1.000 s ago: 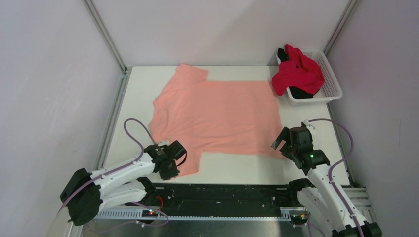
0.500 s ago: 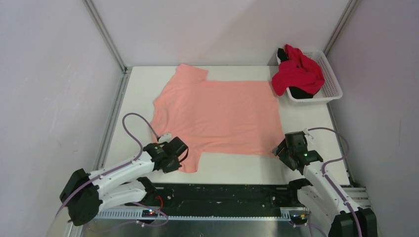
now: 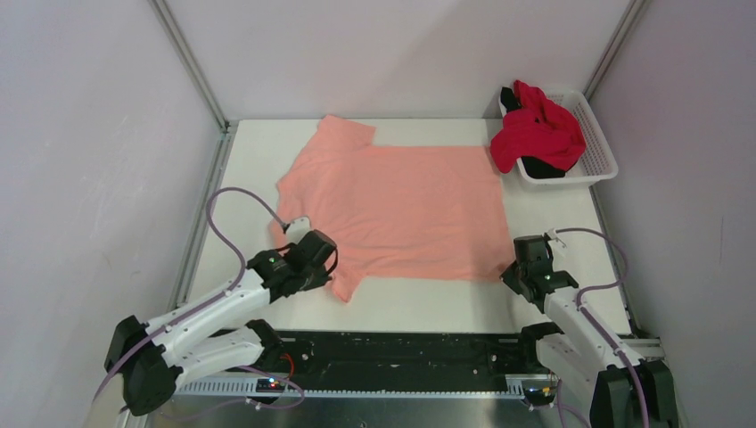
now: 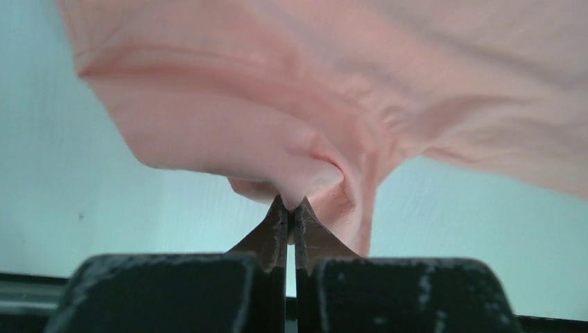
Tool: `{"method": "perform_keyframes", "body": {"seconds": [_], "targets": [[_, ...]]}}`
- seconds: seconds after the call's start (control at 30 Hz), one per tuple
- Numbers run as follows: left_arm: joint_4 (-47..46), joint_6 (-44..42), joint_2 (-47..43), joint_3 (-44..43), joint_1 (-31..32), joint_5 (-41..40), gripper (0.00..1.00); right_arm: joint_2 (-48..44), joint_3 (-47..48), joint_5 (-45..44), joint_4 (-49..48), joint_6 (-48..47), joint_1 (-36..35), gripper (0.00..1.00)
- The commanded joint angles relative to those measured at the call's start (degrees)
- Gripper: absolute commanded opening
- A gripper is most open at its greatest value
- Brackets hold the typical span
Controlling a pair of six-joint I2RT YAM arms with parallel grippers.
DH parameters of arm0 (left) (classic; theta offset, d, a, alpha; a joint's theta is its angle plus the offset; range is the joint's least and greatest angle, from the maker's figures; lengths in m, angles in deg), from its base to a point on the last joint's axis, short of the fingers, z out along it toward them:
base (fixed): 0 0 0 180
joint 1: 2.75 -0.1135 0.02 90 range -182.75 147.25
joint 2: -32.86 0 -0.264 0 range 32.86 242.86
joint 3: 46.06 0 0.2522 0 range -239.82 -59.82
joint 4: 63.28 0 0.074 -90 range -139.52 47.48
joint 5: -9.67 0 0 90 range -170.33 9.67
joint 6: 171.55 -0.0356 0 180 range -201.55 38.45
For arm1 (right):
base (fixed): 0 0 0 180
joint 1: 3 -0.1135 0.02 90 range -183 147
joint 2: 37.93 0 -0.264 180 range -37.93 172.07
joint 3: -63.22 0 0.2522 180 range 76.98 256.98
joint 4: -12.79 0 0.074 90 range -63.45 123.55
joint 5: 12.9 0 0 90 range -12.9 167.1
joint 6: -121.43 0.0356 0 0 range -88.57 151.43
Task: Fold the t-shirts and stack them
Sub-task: Grab the side of the flattened tshirt closest away from the robot with both arms, then fold the flattened tshirt in 1/3 of the way
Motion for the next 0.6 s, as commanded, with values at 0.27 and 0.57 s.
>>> {"method": "perform_keyframes", "body": {"seconds": [0.27,0.57], "targets": [[-16.52,-10.09,1.64,-7.46,-11.90,1.34,0.00,8.01,14.30,2.27,-4.10,-7.59,0.71,0.00],[-21.84,-15.48,14.42,-16.62,-19.82,3.85,0.00,20.96,26.50,2.61,-6.80,-10.19,2.81,0.00]]}}
